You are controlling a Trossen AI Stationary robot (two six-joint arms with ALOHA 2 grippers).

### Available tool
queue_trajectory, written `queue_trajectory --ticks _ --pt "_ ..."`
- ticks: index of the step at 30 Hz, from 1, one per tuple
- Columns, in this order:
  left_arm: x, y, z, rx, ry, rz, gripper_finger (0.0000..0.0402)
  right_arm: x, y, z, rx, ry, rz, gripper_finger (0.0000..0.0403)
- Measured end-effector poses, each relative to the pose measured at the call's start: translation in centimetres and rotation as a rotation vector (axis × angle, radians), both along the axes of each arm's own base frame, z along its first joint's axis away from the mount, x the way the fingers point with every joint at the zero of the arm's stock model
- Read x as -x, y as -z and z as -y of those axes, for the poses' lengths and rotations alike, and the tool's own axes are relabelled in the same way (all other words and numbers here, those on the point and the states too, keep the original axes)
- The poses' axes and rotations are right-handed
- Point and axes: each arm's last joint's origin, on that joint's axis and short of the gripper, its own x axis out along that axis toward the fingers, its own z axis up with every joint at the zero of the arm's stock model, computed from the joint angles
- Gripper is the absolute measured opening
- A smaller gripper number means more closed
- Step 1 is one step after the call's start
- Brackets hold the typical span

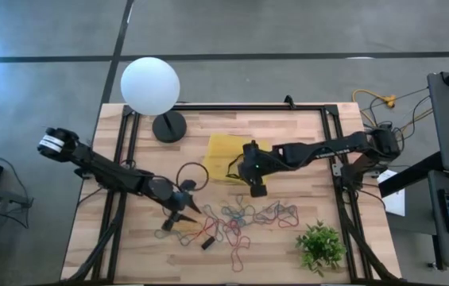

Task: Pick and place rubber bands into bin
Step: Put the black rubber band into the yellow bin

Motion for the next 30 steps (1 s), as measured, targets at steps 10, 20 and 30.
queue_trajectory --ticks 10,20,30 --pt "-2.1 1.7 2.6 0.068 0.009 -0.141 0.0146 2.5 -3.0 -4.2 -0.019 -0.096 0.065 0.0140" --pt "-3.3 1.3 4.6 0.257 -0.082 -0.358 0.0146 6.1 -5.1 -5.7 0.074 -0.007 0.112 0.0127" --pt "-5.0 0.7 5.9 0.352 -0.138 -0.432 0.0146 9.6 -3.6 -6.7 0.125 0.073 0.132 0.0125"
